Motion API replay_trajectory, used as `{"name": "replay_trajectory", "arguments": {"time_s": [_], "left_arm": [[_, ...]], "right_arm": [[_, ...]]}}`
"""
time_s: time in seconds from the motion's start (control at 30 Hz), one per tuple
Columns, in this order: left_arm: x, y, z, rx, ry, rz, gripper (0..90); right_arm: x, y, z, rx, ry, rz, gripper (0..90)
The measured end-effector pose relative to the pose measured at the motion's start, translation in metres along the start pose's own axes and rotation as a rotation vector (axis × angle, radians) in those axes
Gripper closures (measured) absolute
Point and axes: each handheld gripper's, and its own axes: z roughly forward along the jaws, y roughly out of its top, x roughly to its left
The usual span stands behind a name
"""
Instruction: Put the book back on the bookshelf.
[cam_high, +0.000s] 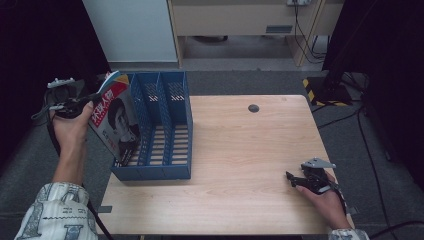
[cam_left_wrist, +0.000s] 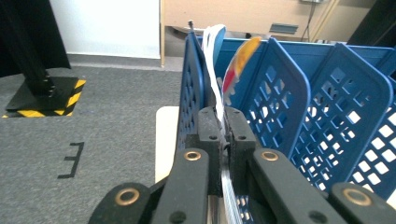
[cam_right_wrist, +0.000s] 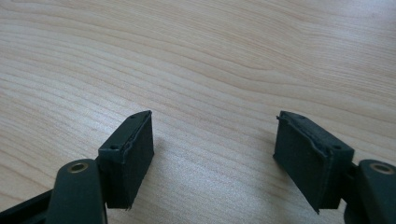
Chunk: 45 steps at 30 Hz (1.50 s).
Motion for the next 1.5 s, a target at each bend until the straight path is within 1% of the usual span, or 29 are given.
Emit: {"name": "replay_trajectory", "arguments": {"time_s": [0.03, 0.2, 0.33, 0.47, 0.93, 1.5], "left_arm": [[-0.0004, -0.0001, -0.0001, -0.002, 0.006, 0.004, 87.1], [-0.0001, -0.0023, 0.0003, -0.012, 0.010, 0.000, 87.1], [0.0003, -0.0027, 0.0005, -0.014, 0.005, 0.000, 87.1], [0.0000, -0.0051, 0.0027, -0.004, 0.004, 0.010, 87.1], [0.0014, -0.0097, 0.0046, -0.007, -0.001, -0.004, 87.0], [0.0010, -0.0097, 0.0048, -0.005, -0.005, 0.002, 86.8]], "right_arm": [[0.0000, 0.0000, 0.0000, 0.000, 0.000, 0.000, 28.3], [0.0000, 0.0000, 0.0000, 0.000, -0.001, -0.001, 28.3], [0.0000, 0.0000, 0.0000, 0.000, 0.000, 0.000, 28.3], [0.0000, 0.0000, 0.0000, 0.000, 0.000, 0.000, 28.3], [0.0000, 0.0000, 0.0000, 0.000, 0.000, 0.000, 28.3], [0.0000, 0.0000, -0.0001, 0.000, 0.000, -0.001, 28.2]]}}
